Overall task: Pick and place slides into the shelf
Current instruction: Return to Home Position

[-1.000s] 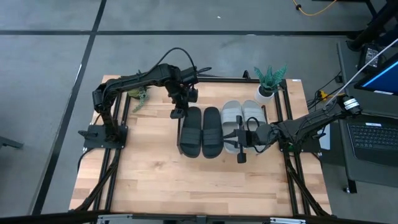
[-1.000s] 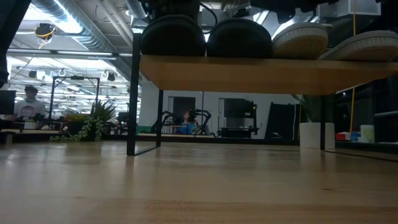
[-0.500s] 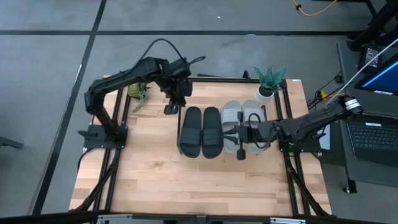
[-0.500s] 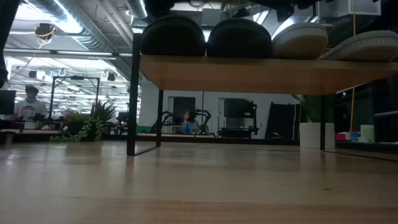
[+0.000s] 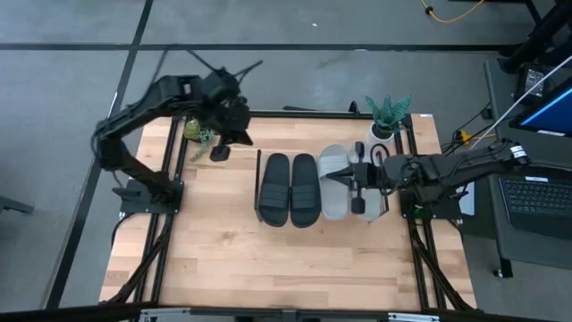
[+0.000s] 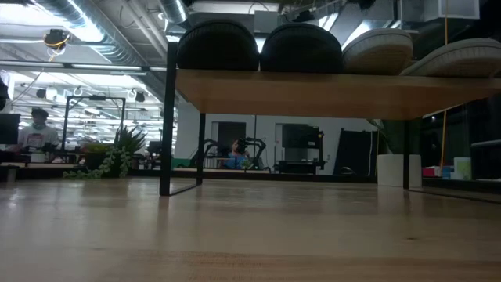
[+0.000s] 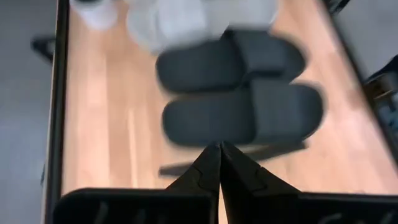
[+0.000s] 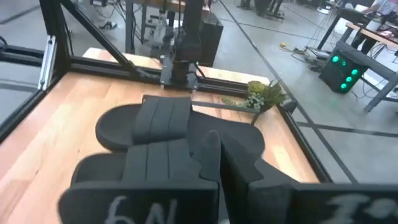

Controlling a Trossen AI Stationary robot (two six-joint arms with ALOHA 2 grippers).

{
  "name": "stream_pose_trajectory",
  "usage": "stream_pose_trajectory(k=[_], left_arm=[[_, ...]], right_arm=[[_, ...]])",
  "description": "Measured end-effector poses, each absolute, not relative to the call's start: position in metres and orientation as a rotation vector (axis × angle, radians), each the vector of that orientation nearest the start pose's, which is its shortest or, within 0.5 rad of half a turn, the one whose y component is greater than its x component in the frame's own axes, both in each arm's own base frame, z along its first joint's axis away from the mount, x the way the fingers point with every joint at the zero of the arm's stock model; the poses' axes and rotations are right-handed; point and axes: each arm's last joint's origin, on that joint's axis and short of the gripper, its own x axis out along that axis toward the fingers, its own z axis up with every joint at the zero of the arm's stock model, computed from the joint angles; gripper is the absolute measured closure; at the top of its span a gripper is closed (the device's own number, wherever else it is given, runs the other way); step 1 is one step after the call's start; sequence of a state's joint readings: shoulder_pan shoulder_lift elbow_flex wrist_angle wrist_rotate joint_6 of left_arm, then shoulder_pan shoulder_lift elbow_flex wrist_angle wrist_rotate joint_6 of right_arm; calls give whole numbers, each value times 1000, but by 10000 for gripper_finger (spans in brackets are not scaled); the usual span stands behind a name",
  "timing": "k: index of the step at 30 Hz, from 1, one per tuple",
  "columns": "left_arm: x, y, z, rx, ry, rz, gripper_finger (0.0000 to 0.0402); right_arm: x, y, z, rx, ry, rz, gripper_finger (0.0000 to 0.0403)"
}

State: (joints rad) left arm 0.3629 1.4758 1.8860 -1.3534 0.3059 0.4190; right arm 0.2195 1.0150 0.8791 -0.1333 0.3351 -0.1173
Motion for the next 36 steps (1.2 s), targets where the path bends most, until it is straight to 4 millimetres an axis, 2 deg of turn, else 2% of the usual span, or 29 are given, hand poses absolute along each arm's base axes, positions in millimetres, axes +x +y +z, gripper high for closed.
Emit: stream_pose_trajectory(k=[4, 7, 13, 20, 23, 26, 29, 36], left_arm=[[214, 71, 446, 76, 733, -204, 399], [191, 61, 432, 68, 673, -190, 401], [148, 45, 379, 41, 517, -120, 401], [112, 31, 311, 3, 323, -76, 400], [102, 27, 287, -17, 222, -61, 401], [97, 25, 266, -27, 130, -54, 401], [94, 24, 246, -33, 87, -40, 400], [87, 23, 218, -38, 34, 22, 401]], right_arm=[[204, 36, 330, -191, 272, -100, 399], [193, 33, 319, -169, 265, -103, 399], [181, 34, 283, -105, 164, -8, 397], [177, 34, 245, -50, 112, -5, 397], [176, 34, 236, -30, 109, -7, 396], [176, 34, 236, -31, 101, -6, 396], [174, 34, 236, -101, 105, 11, 395], [157, 25, 246, -114, 69, 20, 398]])
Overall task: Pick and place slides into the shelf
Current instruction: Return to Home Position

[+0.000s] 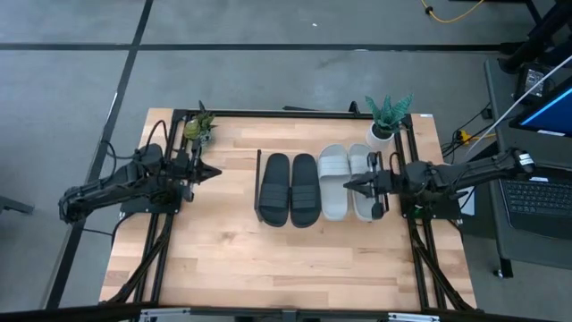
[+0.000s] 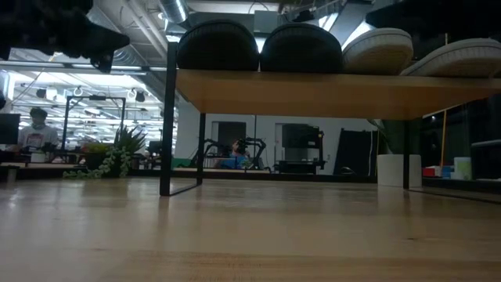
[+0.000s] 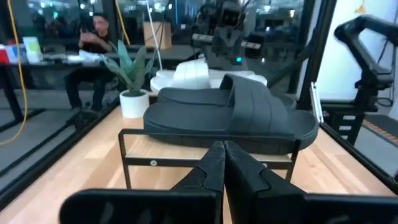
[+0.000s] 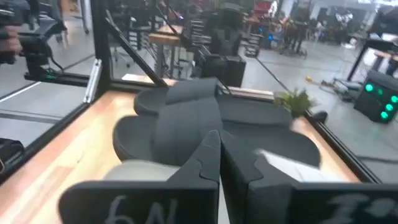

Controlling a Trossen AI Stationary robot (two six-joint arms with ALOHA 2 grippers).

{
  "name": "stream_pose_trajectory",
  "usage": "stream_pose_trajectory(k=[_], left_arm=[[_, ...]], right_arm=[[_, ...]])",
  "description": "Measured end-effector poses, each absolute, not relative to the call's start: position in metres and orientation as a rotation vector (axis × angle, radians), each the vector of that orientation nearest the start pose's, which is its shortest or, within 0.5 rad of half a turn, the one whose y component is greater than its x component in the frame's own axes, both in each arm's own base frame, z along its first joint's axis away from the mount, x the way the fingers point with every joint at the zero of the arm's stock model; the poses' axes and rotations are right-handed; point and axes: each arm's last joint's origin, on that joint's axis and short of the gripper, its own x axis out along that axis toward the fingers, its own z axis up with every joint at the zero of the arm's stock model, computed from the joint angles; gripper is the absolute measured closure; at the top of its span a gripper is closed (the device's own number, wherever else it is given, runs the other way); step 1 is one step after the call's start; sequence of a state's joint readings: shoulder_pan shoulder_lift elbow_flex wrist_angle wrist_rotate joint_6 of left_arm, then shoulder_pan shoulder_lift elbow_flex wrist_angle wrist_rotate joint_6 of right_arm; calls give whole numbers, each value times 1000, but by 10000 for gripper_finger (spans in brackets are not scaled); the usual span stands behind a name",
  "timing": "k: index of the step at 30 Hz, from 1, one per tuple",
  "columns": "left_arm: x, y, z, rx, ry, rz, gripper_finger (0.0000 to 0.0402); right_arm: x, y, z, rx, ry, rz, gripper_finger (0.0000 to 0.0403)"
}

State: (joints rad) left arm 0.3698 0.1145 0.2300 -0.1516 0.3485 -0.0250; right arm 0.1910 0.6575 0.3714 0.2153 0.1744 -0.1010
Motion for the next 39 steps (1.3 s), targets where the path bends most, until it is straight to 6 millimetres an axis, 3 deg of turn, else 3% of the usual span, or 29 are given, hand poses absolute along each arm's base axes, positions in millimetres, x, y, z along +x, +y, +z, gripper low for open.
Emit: stream_pose_trajectory(k=[6, 14, 28, 39], left_arm=[[82, 20, 206, -12, -49, 8, 401], [92, 19, 181, -30, -71, 0, 401], [93, 21, 178, -28, -81, 97, 401], [95, 23, 168, -16, -23, 162, 401]], right_arm=[[140, 17, 252, -95, 60, -18, 399], [127, 14, 252, -93, 64, -21, 398], [128, 14, 194, -56, -34, -35, 397], [126, 14, 185, -76, -31, -31, 397]])
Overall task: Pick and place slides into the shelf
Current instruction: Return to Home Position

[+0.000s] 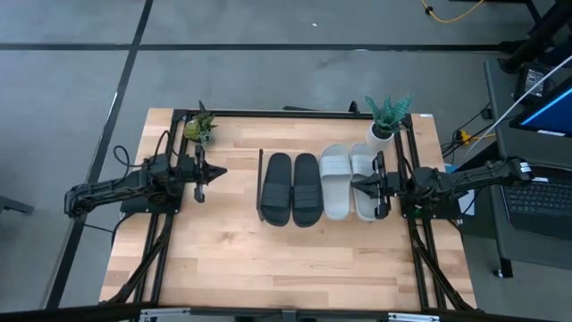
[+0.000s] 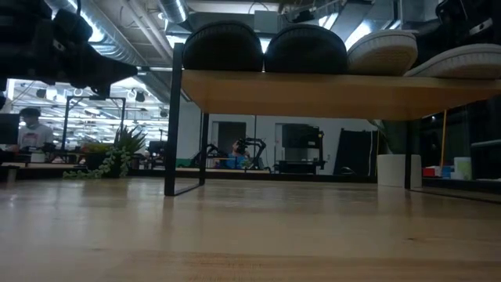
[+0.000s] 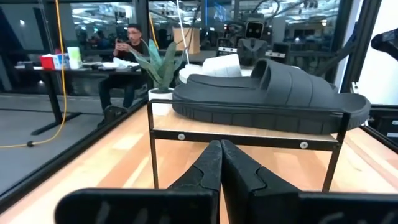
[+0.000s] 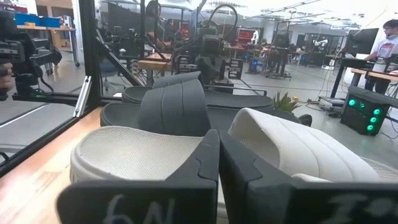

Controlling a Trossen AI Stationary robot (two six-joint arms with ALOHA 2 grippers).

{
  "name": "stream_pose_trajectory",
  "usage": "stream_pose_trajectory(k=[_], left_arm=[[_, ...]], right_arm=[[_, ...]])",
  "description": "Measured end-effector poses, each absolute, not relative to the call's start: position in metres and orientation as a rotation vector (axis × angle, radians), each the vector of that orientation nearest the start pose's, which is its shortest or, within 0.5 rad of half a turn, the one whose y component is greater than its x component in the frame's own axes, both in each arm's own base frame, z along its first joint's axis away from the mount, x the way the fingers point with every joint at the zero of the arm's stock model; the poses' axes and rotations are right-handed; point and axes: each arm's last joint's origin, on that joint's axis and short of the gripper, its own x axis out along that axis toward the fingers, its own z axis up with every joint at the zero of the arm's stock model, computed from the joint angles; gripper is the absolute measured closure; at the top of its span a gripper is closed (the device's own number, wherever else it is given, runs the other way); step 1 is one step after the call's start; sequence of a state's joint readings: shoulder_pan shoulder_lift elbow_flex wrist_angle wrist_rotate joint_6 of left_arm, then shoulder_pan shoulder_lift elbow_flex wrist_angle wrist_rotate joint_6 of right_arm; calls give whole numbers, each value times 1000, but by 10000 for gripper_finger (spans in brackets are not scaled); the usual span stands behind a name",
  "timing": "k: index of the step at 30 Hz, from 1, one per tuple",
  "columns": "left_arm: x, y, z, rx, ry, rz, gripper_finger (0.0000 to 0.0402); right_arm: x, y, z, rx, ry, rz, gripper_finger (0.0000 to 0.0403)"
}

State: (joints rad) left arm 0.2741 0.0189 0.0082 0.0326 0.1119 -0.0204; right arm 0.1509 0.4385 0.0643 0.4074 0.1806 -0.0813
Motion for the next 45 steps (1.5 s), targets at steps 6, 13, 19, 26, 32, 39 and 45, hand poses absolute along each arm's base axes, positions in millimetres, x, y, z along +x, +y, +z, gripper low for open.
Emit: stream_pose_trajectory(k=[6, 13, 19, 26, 32, 39, 45], left_arm=[[95, 25, 167, 5, -8, 227, 401], [95, 27, 166, 10, 3, 281, 401], [95, 27, 166, 13, 5, 280, 401], [95, 27, 166, 12, 5, 276, 401], [95, 27, 166, 12, 5, 275, 401], [95, 27, 166, 11, 5, 275, 401], [95, 27, 166, 10, 5, 275, 401]], right_arm=[[126, 14, 185, -83, -28, -31, 396], [126, 14, 185, -98, -36, -12, 396], [126, 16, 189, -176, -95, 43, 396], [125, 16, 190, -186, -104, 51, 396], [123, 16, 193, -201, -129, 55, 396], [122, 19, 195, -195, -165, 144, 396], [121, 19, 196, -202, -180, 141, 396]])
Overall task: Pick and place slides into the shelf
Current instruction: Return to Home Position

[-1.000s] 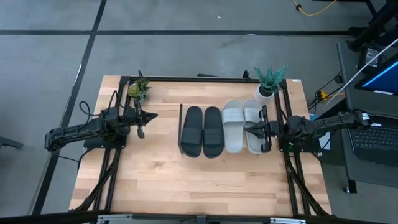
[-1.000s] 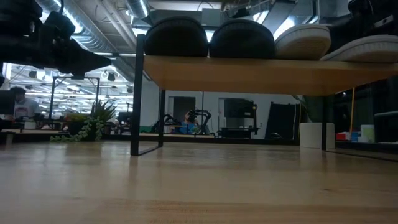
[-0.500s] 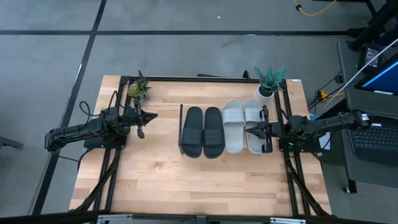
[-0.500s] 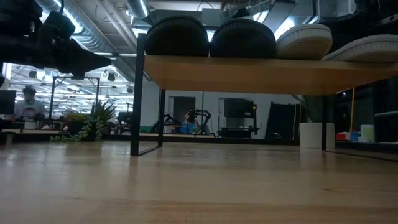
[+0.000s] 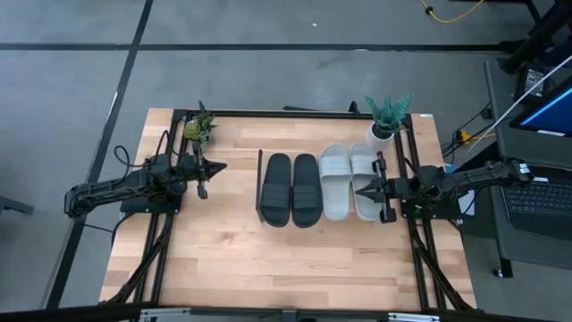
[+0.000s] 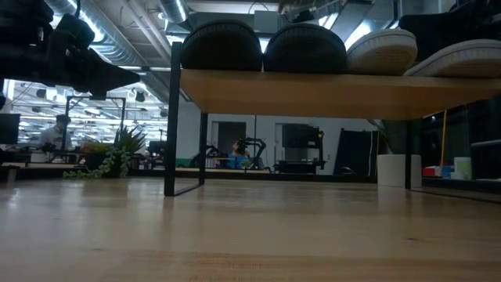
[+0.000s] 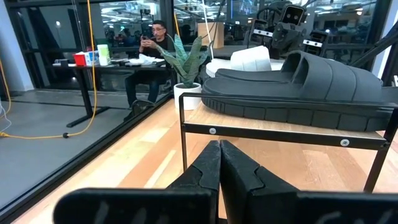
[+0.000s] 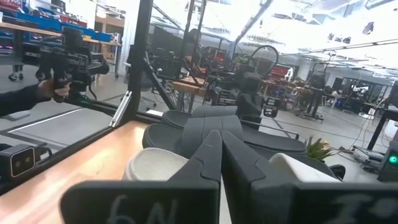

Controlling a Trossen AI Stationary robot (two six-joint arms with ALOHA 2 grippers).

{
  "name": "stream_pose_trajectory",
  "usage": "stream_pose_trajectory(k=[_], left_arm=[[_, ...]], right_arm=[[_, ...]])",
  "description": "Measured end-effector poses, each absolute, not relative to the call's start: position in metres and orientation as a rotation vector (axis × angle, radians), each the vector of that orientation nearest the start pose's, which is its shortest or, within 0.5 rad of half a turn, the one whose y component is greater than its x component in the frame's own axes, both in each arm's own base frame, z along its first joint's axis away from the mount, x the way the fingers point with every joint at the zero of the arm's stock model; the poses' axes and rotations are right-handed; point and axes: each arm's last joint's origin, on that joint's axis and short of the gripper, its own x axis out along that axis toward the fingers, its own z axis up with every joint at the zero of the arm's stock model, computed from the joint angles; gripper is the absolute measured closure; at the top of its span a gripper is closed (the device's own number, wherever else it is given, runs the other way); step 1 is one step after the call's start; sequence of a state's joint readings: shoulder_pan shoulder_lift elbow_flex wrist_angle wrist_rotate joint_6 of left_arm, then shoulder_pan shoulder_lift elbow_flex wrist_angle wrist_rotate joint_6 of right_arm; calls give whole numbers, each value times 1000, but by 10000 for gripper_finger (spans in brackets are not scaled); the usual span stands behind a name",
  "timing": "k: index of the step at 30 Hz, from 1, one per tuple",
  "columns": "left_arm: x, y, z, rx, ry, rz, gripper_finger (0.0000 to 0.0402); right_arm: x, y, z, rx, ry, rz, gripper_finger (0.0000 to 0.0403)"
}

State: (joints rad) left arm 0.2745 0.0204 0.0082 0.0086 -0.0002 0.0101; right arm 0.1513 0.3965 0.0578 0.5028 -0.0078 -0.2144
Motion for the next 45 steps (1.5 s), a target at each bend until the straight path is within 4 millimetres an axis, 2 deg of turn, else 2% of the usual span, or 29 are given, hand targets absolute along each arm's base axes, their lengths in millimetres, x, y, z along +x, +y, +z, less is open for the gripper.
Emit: stream_pose_trajectory(k=[9, 21, 28, 45], left_arm=[[95, 27, 166, 10, 4, 274, 401], [95, 27, 166, 29, 6, 274, 401], [95, 27, 166, 29, 7, 273, 401], [95, 27, 166, 29, 7, 273, 401]], right_arm=[[119, 18, 196, -203, -175, 138, 396], [107, 16, 197, -208, -178, 138, 396], [102, 17, 186, -228, -222, 172, 396], [101, 17, 183, -200, -174, 184, 396]])
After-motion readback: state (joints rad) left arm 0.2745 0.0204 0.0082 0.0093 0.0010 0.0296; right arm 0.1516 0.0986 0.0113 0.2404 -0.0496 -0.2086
